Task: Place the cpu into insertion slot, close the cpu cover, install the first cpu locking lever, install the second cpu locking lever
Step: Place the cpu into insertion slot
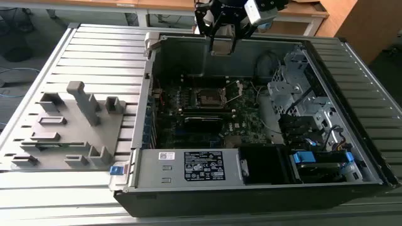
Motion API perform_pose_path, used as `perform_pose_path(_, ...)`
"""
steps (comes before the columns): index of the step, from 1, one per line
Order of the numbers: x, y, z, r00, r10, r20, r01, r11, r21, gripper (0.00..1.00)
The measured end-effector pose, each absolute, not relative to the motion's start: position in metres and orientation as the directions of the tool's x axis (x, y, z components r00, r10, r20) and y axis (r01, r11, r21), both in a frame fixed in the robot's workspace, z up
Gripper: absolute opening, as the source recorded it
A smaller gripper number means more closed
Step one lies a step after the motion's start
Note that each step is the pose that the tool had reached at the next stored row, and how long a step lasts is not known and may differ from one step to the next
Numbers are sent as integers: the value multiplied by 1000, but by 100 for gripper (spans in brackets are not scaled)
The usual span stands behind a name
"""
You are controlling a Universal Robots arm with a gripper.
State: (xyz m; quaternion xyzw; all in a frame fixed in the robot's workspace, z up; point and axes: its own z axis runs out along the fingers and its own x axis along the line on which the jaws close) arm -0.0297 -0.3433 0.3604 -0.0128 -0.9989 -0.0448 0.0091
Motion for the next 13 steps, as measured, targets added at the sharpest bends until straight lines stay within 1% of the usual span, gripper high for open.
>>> perform_pose_path(13,-30,-343,360,-1000,25,19,26,996,89,54)
